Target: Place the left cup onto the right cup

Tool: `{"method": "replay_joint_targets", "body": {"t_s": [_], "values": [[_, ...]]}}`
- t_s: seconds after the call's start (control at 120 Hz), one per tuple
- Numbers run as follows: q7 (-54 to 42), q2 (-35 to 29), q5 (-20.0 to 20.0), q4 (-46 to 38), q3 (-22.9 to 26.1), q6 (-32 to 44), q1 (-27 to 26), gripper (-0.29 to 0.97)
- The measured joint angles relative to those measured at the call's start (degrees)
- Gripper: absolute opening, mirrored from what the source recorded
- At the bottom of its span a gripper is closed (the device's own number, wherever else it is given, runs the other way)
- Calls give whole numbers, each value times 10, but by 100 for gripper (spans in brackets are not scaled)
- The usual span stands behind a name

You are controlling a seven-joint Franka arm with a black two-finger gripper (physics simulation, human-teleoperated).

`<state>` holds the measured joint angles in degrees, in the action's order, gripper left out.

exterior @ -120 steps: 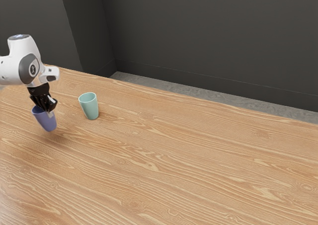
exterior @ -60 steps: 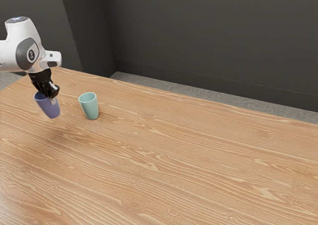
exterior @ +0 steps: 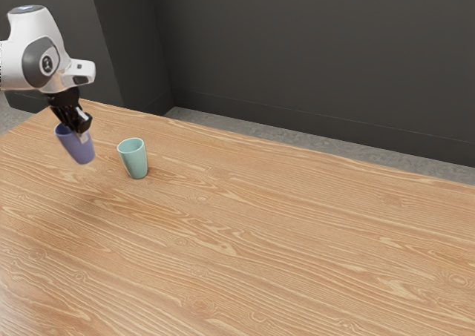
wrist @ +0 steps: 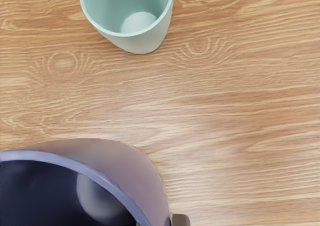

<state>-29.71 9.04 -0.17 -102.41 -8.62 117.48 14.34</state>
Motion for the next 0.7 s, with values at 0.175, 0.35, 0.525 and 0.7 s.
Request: {"method": "replay_joint_targets", "body": {"t_s": [0.175, 0.35, 0.525, 0.7], "values": [[-1, 6, 3, 27, 0, -14, -6, -10], [-3, 18, 3, 48, 0, -21, -6, -10], [-4, 40, 3, 78, 0, -28, -6, -10], [-5, 55, 3, 102, 1, -34, -12, -10]]}}
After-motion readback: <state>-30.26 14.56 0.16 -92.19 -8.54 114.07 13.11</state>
